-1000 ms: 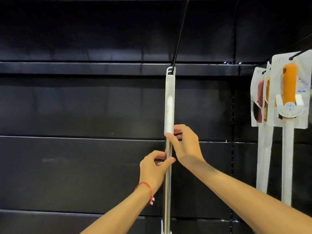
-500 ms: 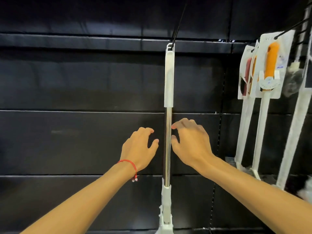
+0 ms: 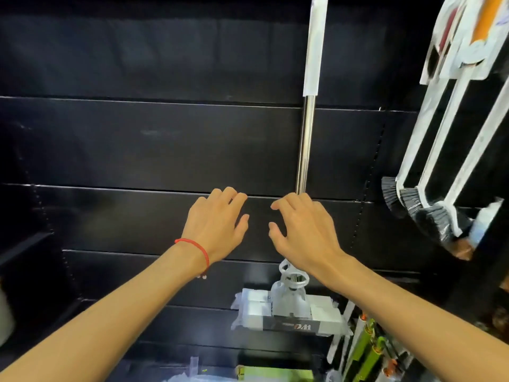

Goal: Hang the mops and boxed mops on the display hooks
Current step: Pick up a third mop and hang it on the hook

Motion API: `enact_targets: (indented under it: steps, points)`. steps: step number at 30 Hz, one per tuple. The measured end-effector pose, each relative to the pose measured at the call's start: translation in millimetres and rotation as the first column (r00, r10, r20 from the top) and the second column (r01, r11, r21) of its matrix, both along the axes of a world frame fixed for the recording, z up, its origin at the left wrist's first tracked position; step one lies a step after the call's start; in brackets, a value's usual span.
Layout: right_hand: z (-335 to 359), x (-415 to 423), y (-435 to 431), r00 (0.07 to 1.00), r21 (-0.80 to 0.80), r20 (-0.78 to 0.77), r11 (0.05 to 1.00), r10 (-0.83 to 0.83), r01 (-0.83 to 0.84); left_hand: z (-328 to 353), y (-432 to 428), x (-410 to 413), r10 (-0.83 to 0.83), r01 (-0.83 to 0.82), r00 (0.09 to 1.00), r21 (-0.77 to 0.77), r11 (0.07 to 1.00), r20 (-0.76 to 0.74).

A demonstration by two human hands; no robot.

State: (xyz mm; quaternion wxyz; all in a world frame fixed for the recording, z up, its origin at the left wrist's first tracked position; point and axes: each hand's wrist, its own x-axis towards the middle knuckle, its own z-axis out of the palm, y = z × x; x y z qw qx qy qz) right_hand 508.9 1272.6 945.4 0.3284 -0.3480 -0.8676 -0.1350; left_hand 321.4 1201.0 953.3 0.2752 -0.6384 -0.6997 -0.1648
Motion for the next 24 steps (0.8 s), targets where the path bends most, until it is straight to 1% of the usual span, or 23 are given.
enact_targets:
  steps: [6,10,14,17,22,24]
  points:
    - [-67.8,-2.0,-60.0,0.983,-0.033,0.042,0.984,0.178,-0.177,-57.0,-88.7,-2.3,0.125,-0.125,0.992,-0.052,0.991,-0.015]
    - [-108.5,2.3,-104.8,0.942,-0.109,0.034,0.938,0.335,-0.330,-99.5,-158.3,6.2,0.242,-0.240,0.970,-0.094,0.966,0.012]
    - [-147.6,13.2,-150.7,0.878,-0.157,0.004,0.867,0.479,-0.472,-140.1,-226.3,27.5,0.324,-0.318,0.946,-0.138,0.938,0.025]
    - [-176.4,22.5,-190.7,0.817,-0.207,-0.003,0.799,0.577,-0.565,-167.4,-284.8,54.2,0.414,-0.394,0.908,-0.206,0.896,0.063]
    - [-210.6,30.8,-266.9,0.703,-0.279,-0.001,0.675,0.712,-0.683,-200.5,-391.2,89.9,0.569,-0.523,0.810,-0.267,0.810,0.139]
    - [-219.3,30.2,-299.8,0.655,-0.310,0.010,0.625,0.756,-0.717,-212.3,-434.8,101.5,0.617,-0.564,0.776,-0.294,0.771,0.131]
